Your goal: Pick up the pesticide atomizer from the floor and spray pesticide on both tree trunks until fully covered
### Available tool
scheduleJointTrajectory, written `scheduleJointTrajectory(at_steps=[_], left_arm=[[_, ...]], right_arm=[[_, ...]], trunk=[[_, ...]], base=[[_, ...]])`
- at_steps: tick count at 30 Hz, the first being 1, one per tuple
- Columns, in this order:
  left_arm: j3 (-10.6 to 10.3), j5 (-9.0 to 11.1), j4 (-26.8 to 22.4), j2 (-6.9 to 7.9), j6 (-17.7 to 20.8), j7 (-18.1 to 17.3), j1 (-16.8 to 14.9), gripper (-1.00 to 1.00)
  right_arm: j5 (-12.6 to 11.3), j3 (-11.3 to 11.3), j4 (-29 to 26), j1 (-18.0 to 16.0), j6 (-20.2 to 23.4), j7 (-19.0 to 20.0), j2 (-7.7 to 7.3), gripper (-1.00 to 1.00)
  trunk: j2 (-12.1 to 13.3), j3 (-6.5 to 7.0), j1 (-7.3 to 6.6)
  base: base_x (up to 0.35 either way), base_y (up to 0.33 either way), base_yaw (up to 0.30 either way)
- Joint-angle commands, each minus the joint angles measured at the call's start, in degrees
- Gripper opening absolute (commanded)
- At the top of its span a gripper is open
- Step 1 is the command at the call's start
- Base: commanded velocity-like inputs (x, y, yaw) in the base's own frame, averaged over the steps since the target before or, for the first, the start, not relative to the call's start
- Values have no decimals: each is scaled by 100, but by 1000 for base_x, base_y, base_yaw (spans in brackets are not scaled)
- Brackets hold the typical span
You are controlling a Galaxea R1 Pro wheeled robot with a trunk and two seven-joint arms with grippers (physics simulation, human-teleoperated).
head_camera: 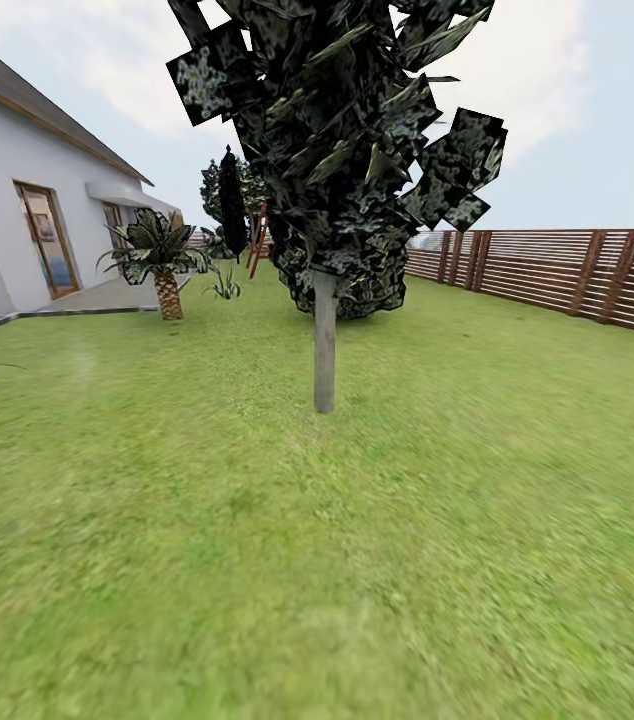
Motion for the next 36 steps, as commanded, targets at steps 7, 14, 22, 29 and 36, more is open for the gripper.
scheduleJointTrajectory(at_steps=[7,14,22,29,36], left_arm=[[162,224,-228,226,-45,19,-88,100],[150,261,-2258,358,-57,47,-167,100],[130,243,-2665,373,-99,36,-686,100],[143,241,-2732,383,-640,26,-868,100],[159,234,-2387,396,-1280,40,-822,100]], right_arm=[[-3,-14,-227,0,0,0,-227,100],[-7,-24,-2559,-2,-554,0,-431,100],[-19,-19,-3123,-38,-1377,0,-426,100],[-25,-14,-3194,-352,-1582,15,-423,100],[4,-8,-3126,-377,-1596,5,-423,100]], trunk=[[0,0,0],[0,0,0],[0,0,0],[0,0,0],[0,0,0]], base=[[0,0,0],[0,0,0],[0,0,0],[0,0,0],[-122,-96,11]])
